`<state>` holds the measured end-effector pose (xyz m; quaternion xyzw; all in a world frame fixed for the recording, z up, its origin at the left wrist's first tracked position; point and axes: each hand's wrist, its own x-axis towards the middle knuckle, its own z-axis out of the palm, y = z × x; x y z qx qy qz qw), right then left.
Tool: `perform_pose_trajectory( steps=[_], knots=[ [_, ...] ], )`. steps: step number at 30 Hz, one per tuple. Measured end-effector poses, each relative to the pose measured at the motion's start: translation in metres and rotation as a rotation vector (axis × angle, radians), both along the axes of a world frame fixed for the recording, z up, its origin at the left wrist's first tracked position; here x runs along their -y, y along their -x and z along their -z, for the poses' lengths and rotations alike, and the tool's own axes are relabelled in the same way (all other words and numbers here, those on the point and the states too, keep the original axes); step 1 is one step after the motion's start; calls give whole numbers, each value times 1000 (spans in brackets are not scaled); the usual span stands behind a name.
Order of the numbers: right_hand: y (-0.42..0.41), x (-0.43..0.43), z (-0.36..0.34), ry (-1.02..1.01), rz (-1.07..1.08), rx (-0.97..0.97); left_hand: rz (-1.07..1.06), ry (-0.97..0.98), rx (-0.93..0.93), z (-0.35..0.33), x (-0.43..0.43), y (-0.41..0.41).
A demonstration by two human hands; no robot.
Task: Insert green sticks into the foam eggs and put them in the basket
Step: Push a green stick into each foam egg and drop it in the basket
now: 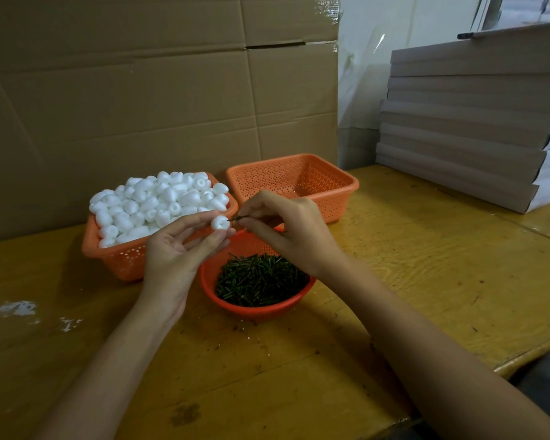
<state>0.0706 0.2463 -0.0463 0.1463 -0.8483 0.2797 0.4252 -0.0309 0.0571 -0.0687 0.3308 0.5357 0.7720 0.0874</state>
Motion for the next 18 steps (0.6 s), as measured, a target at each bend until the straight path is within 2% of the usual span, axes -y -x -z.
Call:
perform_pose_trajectory(
  steps=[18],
  knots=[
    [-1,-1,0,-132,110,-10,-10,7,-7,0,-1,-1]
  ],
)
